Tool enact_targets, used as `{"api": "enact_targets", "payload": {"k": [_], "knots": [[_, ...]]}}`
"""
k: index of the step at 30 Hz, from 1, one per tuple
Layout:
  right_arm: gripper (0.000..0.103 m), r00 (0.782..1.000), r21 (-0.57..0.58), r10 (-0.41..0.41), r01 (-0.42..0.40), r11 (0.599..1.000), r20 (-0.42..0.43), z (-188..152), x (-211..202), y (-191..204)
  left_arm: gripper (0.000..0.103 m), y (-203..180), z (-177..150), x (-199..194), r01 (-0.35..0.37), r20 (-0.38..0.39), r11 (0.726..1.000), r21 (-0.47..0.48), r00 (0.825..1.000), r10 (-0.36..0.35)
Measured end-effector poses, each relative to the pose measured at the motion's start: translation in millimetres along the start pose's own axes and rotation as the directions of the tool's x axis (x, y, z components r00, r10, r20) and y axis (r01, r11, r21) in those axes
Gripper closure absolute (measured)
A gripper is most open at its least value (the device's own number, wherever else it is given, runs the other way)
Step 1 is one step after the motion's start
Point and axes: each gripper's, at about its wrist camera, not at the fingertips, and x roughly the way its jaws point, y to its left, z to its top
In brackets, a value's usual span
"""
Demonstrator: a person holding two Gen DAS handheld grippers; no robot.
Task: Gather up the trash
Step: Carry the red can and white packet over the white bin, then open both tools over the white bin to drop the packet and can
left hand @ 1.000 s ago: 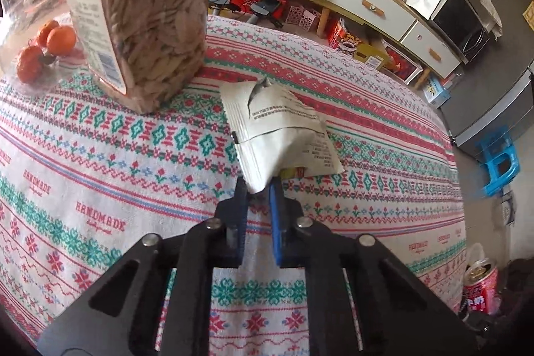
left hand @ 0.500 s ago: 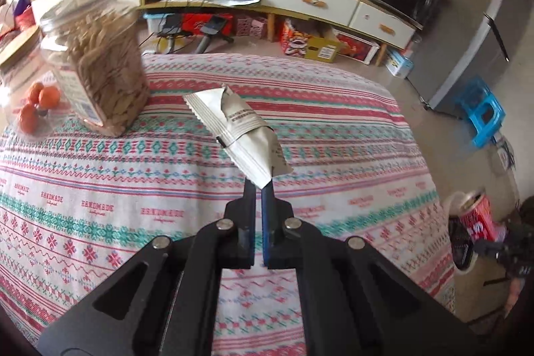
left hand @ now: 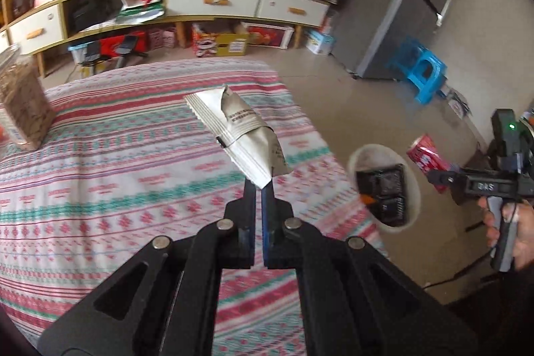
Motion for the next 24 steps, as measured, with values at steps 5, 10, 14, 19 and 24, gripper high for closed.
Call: {"api": "enact_targets", "payload": {"k": [5,10,14,19,24], "knots": [[0.042,1.0,0.062,-0.019,0.02,0.998,-0.016,-10.6,-1.8,-34.4,0.1,-50.4,-7.6,14.8,0.1,-0.052,0.992,0.079,0.994,-0.096],[0.042,0.999,0.09,-0.024,0.026,0.996,-0.024,-20.2,-3.9,-54.2,0.1,-100.4,-13.4,40.4,0.184,-0.114,0.971,0.152,0.979,-0.168],[0.042,1.0,0.115,-0.022,0.024,0.993,-0.022,-22.7,-6.1,-66.1,0.1,-128.2,-14.7,64.0,0.22,-0.167,0.958,0.186,0.967,-0.19],[0.042,0.999,0.133,-0.024,0.027,0.991,-0.025,-25.5,-5.4,-74.7,0.1,-156.6,-19.5,93.3,0.223,-0.213,0.948,0.227,0.961,-0.176],[0.042,0.999,0.155,-0.029,0.034,0.987,-0.033,-25.9,-1.3,-83.9,0.099,-160.6,-21.9,118.1,0.196,-0.252,0.95,0.244,0.958,-0.133]]}}
